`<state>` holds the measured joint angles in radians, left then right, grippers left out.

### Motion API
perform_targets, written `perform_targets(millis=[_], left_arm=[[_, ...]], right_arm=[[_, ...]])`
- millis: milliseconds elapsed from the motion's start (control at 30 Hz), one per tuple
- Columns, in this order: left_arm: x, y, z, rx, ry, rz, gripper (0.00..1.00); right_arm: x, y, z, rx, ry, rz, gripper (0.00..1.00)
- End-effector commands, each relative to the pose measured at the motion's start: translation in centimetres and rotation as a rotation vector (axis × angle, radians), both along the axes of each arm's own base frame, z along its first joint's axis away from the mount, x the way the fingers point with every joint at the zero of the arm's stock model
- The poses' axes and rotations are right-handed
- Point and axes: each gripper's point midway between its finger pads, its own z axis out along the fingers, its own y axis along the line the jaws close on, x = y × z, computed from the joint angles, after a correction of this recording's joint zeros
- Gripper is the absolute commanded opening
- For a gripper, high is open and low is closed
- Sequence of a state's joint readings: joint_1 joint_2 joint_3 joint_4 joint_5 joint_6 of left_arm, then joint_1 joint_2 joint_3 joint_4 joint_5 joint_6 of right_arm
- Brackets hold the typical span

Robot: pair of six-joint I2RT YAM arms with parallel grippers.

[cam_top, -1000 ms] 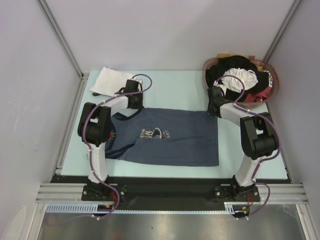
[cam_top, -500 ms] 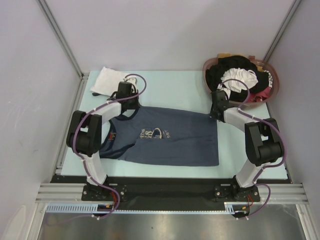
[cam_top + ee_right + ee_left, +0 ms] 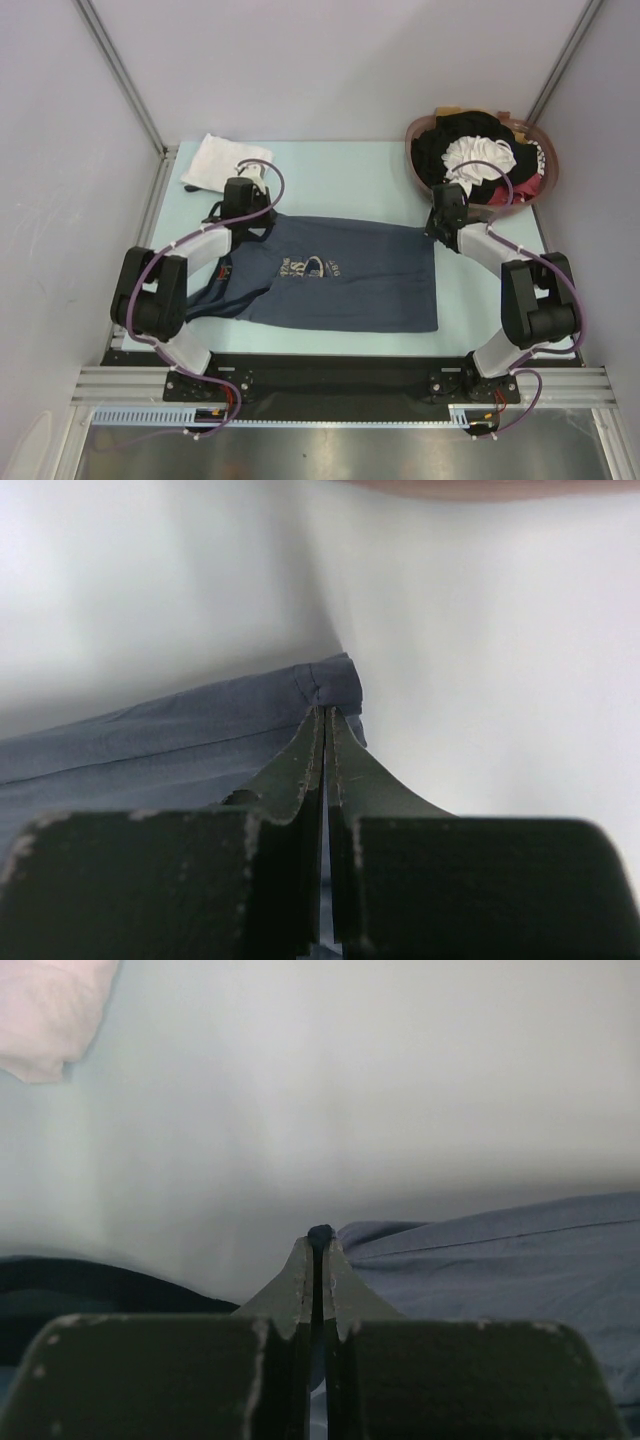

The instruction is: Fold and stack the tank tops

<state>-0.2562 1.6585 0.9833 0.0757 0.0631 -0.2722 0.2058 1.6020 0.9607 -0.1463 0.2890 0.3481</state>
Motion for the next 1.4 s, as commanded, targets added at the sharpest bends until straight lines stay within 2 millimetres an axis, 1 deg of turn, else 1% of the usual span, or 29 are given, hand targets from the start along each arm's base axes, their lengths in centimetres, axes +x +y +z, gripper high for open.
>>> perform_targets(millis=[0, 33, 67, 100, 133, 200, 233, 267, 300, 333, 367, 400, 433, 467, 500, 533, 567, 600, 633, 667, 700, 733, 900, 967, 1000, 1067, 1167, 1300, 1367], left_arm=[[-0.5, -0.2, 2.0, -0.044, -0.083, 0.013, 0.00], [-0.7, -0.5, 2.7, -0.052, -0.106, 0.006, 0.00], [-0.9, -0.6, 2.7, -0.050, -0.108, 0.005, 0.00], [-1.4, -0.6, 2.3, -0.042, -0.101, 0.007, 0.00], [-1.7, -0.7, 2.8, -0.033, -0.116, 0.011, 0.00], [-2.6, -0.8, 2.1, -0.025, -0.105, 0.012, 0.00], [-3.0, -1.1, 2.6, -0.031, -0.119, 0.005, 0.00], [-3.1, -0.3, 2.6, -0.016, -0.125, 0.050, 0.00], [-3.8, 0.1, 2.0, -0.014, -0.112, 0.061, 0.00], [-4.1, 0.3, 2.6, -0.019, -0.130, 0.070, 0.00], [-4.4, 0.6, 2.6, -0.020, -0.131, 0.084, 0.00], [-5.0, 0.8, 2.0, -0.016, -0.115, 0.087, 0.00], [-5.3, 0.9, 2.4, -0.024, -0.124, 0.089, 0.00], [-5.7, 0.9, 2.3, -0.033, -0.117, 0.093, 0.00], [-6.3, 1.1, 1.7, -0.034, -0.099, 0.097, 0.00], [-6.5, 1.2, 1.9, -0.044, -0.105, 0.103, 0.00], [-6.9, 1.2, 1.8, -0.057, -0.100, 0.110, 0.00], [-7.5, 1.2, 1.0, -0.063, -0.085, 0.110, 0.00], [-7.8, 1.2, 1.3, -0.077, -0.094, 0.106, 0.00], [-8.2, 1.1, 1.2, -0.089, -0.094, 0.108, 0.00], [-8.8, 1.3, 0.6, -0.093, -0.083, 0.113, 0.00], [-9.2, 1.4, 1.3, -0.108, -0.104, 0.114, 0.00], [-11.4, 2.3, 1.7, -0.138, -0.125, 0.145, 0.00], [-12.0, 2.2, 1.8, -0.155, -0.132, 0.137, 0.00], [-12.6, 2.3, 1.7, -0.158, -0.132, 0.137, 0.00], [-13.3, 2.1, 1.5, -0.168, -0.124, 0.125, 0.00], [-14.2, 1.7, 0.6, -0.165, -0.097, 0.099, 0.00], [-15.5, 2.0, -1.4, -0.146, -0.039, 0.117, 0.00], [-15.9, 1.9, -1.6, -0.170, -0.034, 0.127, 0.00]], right_arm=[[-0.2, -0.1, 1.4, 0.032, -0.052, -0.013, 0.00], [-0.3, -0.1, 1.4, 0.034, -0.052, -0.014, 0.00], [-0.5, -0.1, 1.6, 0.043, -0.058, -0.016, 0.00], [-1.0, -0.1, 1.2, 0.045, -0.049, -0.016, 0.00], [-1.2, -0.2, 1.2, 0.049, -0.050, -0.017, 0.00], [-1.9, -0.2, 1.3, 0.058, -0.052, -0.014, 0.00], [-2.2, -0.2, 1.3, 0.056, -0.053, -0.013, 0.00], [-2.5, 0.0, 1.4, 0.054, -0.054, -0.009, 0.00], [-2.7, 0.2, 2.0, 0.058, -0.072, -0.003, 0.00], [-3.3, 0.1, 1.7, 0.060, -0.064, -0.006, 0.00], [-3.7, 0.0, 1.7, 0.061, -0.060, -0.004, 0.00], [-4.0, 0.1, 2.2, 0.069, -0.076, 0.000, 0.00], [-4.5, 0.1, 1.9, 0.072, -0.069, 0.005, 0.00], [-4.9, 0.2, 1.9, 0.077, -0.066, 0.008, 0.00], [-5.2, 0.2, 1.9, 0.080, -0.065, 0.010, 0.00], [-5.4, 0.3, 2.1, 0.089, -0.073, 0.009, 0.00], [-6.0, 0.4, 1.8, 0.098, -0.061, 0.017, 0.00], [-6.2, 0.7, 1.7, 0.105, -0.059, 0.022, 0.00], [-6.6, 0.8, 1.9, 0.116, -0.062, 0.024, 0.00], [-7.1, 0.9, 1.3, 0.122, -0.047, 0.025, 0.00], [-7.5, 0.9, 1.2, 0.125, -0.043, 0.029, 0.00], [-7.9, 1.0, 1.1, 0.130, -0.041, 0.031, 0.00], [-9.6, 1.3, 1.8, 0.163, -0.060, 0.044, 0.00], [-10.2, 1.4, 1.9, 0.170, -0.053, 0.052, 0.00], [-10.4, 1.5, 2.2, 0.178, -0.060, 0.053, 0.00], [-11.1, 1.7, 2.0, 0.192, -0.047, 0.066, 0.00], [-11.8, 1.7, 1.7, 0.200, -0.038, 0.061, 0.00], [-12.8, 1.6, 1.8, 0.221, -0.034, 0.039, 0.00], [-13.4, 1.4, 1.4, 0.225, -0.022, 0.020, 0.00]])
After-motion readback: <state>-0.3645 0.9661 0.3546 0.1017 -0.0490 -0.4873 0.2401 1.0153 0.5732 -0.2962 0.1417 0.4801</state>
